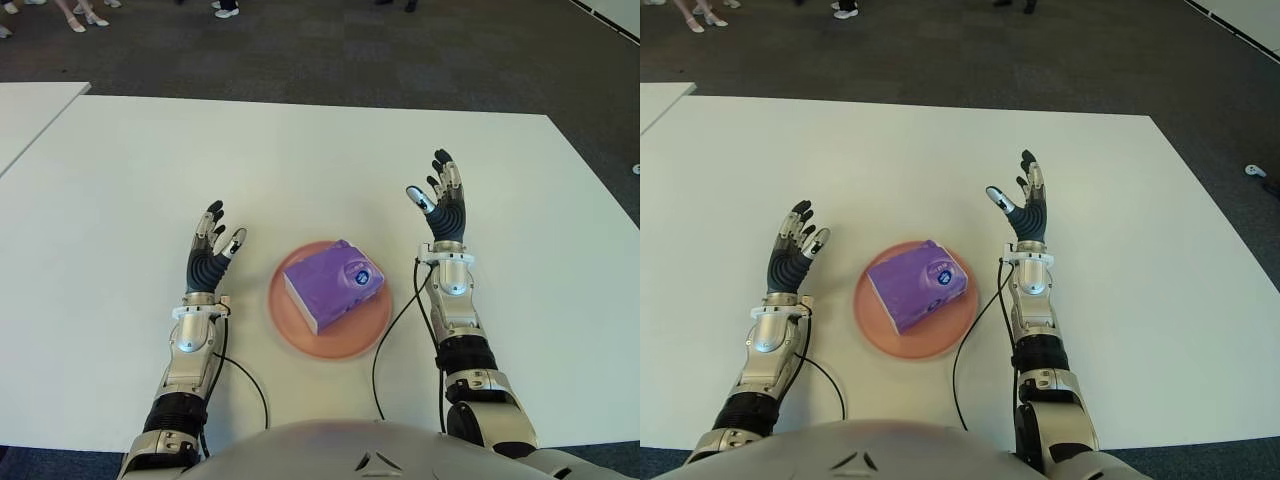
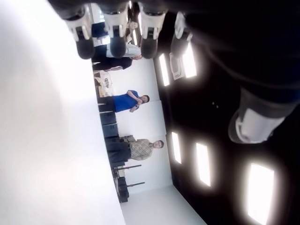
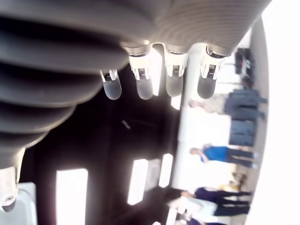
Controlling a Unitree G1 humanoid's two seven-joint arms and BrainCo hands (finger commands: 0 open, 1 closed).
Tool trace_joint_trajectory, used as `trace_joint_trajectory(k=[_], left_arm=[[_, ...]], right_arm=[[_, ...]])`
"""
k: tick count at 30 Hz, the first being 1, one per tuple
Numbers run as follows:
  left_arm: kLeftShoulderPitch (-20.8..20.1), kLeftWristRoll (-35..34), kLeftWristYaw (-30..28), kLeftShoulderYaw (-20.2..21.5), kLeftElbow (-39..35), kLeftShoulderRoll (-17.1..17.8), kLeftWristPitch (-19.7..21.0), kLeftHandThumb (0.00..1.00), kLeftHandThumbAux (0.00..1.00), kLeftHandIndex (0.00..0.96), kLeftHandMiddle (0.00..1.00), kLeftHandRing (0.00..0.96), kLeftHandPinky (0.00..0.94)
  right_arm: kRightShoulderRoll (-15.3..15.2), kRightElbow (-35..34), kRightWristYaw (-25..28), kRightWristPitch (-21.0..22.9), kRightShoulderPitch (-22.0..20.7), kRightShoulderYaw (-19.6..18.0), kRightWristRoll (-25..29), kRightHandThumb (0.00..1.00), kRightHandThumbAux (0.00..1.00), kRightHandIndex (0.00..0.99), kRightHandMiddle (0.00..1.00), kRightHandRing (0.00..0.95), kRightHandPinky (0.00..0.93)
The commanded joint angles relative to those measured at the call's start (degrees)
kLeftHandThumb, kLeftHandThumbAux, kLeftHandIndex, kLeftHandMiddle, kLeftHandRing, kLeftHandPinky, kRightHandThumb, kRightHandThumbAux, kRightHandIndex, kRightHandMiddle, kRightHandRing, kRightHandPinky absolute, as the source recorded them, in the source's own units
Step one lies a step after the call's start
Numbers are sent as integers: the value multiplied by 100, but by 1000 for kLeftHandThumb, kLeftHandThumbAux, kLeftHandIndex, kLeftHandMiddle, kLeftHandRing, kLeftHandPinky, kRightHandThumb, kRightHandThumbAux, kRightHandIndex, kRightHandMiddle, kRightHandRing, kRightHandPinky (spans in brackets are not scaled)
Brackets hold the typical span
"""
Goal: Put the tissue paper into the plate.
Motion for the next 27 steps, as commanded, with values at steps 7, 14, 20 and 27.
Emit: trace_joint_trajectory(k=[7,14,20,27], left_arm=[[179,67,86,25,283,-110,185,0,501,0,0,0,0],[136,43,45,51,356,-113,140,0,509,0,0,0,0],[149,48,-5,42,372,-93,-12,0,513,0,0,0,0],[174,63,-14,27,307,-78,-79,0,511,0,0,0,0]], right_arm=[[-235,-81,346,281,175,60,32,0,531,0,0,0,0],[-347,-126,687,585,577,11,178,0,532,0,0,0,0],[-349,-134,804,775,645,-11,221,0,523,0,0,0,0],[-179,-106,1047,520,1005,32,426,0,535,0,0,0,0]])
